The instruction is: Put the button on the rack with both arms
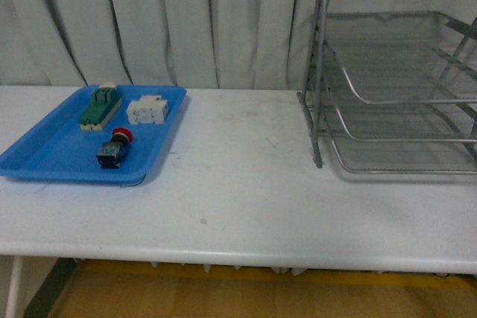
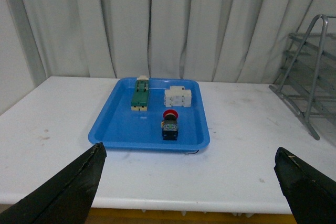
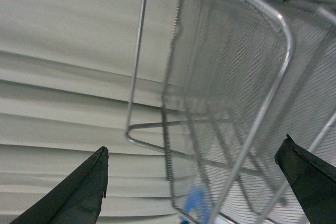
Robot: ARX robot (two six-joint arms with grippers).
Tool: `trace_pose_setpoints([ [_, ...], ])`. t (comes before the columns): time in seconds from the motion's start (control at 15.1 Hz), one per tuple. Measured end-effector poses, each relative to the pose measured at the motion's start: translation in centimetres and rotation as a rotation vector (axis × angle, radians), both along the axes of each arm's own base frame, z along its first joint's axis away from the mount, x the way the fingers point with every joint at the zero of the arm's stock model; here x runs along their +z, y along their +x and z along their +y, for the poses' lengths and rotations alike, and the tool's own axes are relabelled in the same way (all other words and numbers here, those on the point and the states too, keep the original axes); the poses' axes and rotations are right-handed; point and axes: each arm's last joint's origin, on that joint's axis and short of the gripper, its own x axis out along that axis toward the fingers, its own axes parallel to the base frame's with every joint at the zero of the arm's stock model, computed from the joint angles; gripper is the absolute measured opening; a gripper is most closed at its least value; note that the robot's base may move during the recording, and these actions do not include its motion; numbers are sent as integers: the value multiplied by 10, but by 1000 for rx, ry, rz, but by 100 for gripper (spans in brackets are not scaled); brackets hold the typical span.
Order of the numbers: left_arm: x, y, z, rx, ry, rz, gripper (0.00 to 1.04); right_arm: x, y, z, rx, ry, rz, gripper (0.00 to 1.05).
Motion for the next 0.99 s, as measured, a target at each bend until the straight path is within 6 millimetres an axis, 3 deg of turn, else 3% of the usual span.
trace_pose_setpoints([
  [0.13, 0, 0, 0, 0, 0, 0, 98, -11, 4, 5, 11, 184, -44, 98],
  [0.26, 0, 0, 0, 0, 0, 0, 98, -44, 9, 13, 10, 345, 69, 98],
  [0.33, 0, 0, 0, 0, 0, 0, 98, -69, 13, 15, 13, 361, 146, 98],
  [0.46, 0, 0, 0, 0, 0, 0, 98, -82, 21, 13, 12, 336, 171, 98],
  [0.99, 0, 0, 0, 0, 0, 0, 98, -94, 50, 9, 36, 224, 137, 98],
])
